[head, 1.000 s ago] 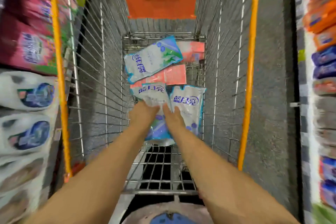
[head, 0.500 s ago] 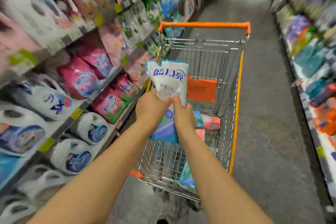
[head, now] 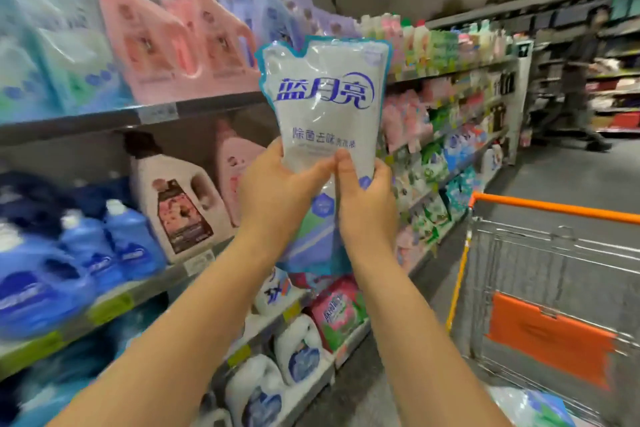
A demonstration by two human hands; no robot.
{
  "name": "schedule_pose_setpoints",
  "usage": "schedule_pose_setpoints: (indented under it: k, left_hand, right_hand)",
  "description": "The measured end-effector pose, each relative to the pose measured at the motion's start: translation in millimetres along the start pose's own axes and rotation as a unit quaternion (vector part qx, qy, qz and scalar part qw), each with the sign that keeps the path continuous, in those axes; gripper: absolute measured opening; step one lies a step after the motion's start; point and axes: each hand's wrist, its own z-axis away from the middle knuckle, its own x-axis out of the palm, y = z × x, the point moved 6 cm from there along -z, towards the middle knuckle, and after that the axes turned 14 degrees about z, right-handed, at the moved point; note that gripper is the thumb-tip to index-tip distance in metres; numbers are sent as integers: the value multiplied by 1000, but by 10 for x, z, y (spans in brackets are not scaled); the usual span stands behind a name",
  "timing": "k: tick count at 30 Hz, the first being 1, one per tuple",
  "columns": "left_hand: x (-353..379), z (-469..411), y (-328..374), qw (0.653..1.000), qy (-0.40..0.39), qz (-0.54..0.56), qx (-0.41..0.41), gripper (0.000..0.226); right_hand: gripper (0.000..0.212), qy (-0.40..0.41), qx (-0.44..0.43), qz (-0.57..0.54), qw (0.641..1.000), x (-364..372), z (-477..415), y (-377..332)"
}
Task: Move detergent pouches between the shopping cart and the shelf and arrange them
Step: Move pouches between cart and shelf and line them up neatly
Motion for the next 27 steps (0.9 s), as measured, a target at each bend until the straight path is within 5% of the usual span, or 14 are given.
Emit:
schedule_pose_setpoints:
  k: [12,20,27]
  left_hand:
    - [-2445,-1507,621,993,81,-17,89,70]
    - [-3434,-2474,711,987,99,29,121,63]
    - [-4270,-3301,579,986,132,91,48,48]
  right_hand:
    - [53,-85,-186,-145,968,2207,-13,-2158]
    - [57,-154,-288,-186,927,3547,-494,-3110]
    - [59,-244,-310,-198,897,4733,-698,-3614]
